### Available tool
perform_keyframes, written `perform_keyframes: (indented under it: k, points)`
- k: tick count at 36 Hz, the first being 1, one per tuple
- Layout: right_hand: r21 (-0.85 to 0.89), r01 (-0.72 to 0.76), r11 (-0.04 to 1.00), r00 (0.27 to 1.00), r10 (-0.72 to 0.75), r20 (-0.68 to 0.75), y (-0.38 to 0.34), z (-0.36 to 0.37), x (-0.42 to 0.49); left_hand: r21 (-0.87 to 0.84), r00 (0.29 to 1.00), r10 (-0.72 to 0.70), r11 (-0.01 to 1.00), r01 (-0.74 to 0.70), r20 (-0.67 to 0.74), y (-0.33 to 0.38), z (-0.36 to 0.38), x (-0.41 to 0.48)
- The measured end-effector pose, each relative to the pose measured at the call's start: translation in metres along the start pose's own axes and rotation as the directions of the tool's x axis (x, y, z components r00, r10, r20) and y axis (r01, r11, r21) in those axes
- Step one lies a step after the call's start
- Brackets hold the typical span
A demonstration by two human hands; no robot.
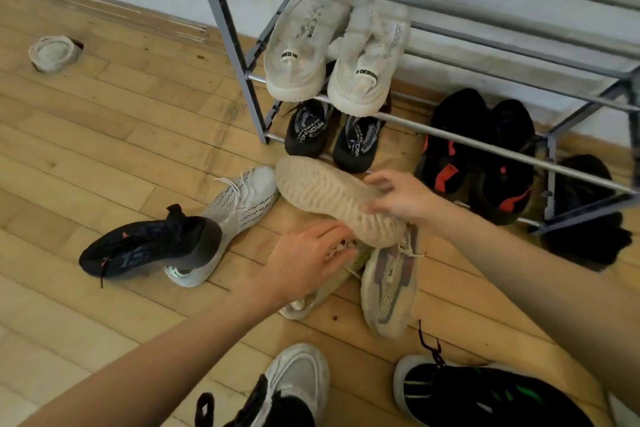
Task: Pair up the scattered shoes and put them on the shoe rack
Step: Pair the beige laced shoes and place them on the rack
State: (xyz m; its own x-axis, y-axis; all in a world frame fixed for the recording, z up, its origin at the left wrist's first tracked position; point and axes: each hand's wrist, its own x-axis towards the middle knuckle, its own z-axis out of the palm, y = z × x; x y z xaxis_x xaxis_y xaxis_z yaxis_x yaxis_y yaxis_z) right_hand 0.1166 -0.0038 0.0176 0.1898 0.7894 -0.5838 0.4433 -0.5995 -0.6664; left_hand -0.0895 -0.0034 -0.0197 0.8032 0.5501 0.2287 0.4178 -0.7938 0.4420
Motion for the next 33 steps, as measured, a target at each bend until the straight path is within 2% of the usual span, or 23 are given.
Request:
perform_keyframes:
  k: [2,4,6,7,8,11,12,16,19,21,23,24,26,30,31,33]
  points:
    - [-0.249,0.164,0.955,0.970,-0.201,-0.134,0.011,0.000,-0.023,-0.017,0.996,-0.090,0.996,0.090,-0.001,-0.004,0.001,-0.008]
    - [-0.503,0.260,0.824,0.899,-0.397,-0.186,0.022,0.007,-0.047,-0.038,0.959,-0.279,0.959,0.281,0.042,-0.008,0.002,-0.013]
    - [-0.708,0.298,0.641,0.865,-0.495,-0.084,0.034,0.018,-0.064,-0.110,0.844,-0.516,0.839,0.532,0.145,-0.010,0.007,-0.015]
    - [-0.742,0.303,0.598,0.879,-0.477,-0.025,0.041,0.023,-0.070,-0.152,0.764,-0.613,0.750,0.643,0.202,-0.011,0.011,-0.015]
    - [-0.730,0.300,0.614,0.904,-0.428,0.011,0.047,0.029,-0.073,-0.221,0.684,-0.682,0.647,0.729,0.259,-0.010,0.014,-0.014]
    - [-0.525,0.263,0.809,0.957,-0.288,0.036,0.062,0.042,-0.078,-0.480,0.488,-0.737,0.252,0.840,0.467,0.002,0.020,-0.010]
    - [-0.473,0.262,0.841,0.957,-0.290,0.015,0.066,0.044,-0.077,-0.482,0.458,-0.726,0.198,0.854,0.513,0.007,0.021,-0.009]
    - [-0.439,0.210,0.873,0.920,-0.329,-0.213,0.079,0.038,-0.076,-0.456,0.486,-0.677,0.243,0.856,0.552,0.021,0.033,-0.003]
    - [-0.526,0.130,0.841,0.863,-0.357,-0.357,0.085,0.034,-0.075,-0.450,0.500,-0.634,0.257,0.855,0.590,0.032,0.039,0.001]
    - [-0.526,0.052,0.849,0.893,-0.275,-0.356,0.088,0.032,-0.074,-0.432,0.522,-0.619,0.306,0.849,0.587,0.037,0.043,0.004]
    - [-0.372,-0.011,0.928,0.951,-0.105,-0.292,0.089,0.030,-0.072,-0.429,0.521,-0.628,0.310,0.849,0.578,0.040,0.046,0.006]
    - [-0.264,-0.019,0.964,0.966,-0.050,-0.255,0.091,0.029,-0.071,-0.446,0.521,-0.627,0.291,0.847,0.579,0.040,0.048,0.006]
    - [-0.126,0.007,0.992,0.973,-0.036,-0.228,0.092,0.029,-0.070,-0.493,0.498,-0.616,0.198,0.847,0.610,0.042,0.050,0.007]
    - [-0.019,0.066,0.998,0.963,-0.068,-0.262,0.090,0.026,-0.071,-0.571,0.428,-0.550,-0.110,0.814,0.717,0.048,0.049,0.011]
    - [0.000,0.085,0.996,0.966,-0.082,-0.246,0.089,0.025,-0.072,-0.578,0.421,-0.542,-0.154,0.801,0.728,0.049,0.050,0.012]
    - [0.021,0.119,0.993,0.974,-0.112,-0.196,0.086,0.023,-0.075,-0.590,0.414,-0.560,-0.175,0.788,0.718,0.052,0.049,0.014]
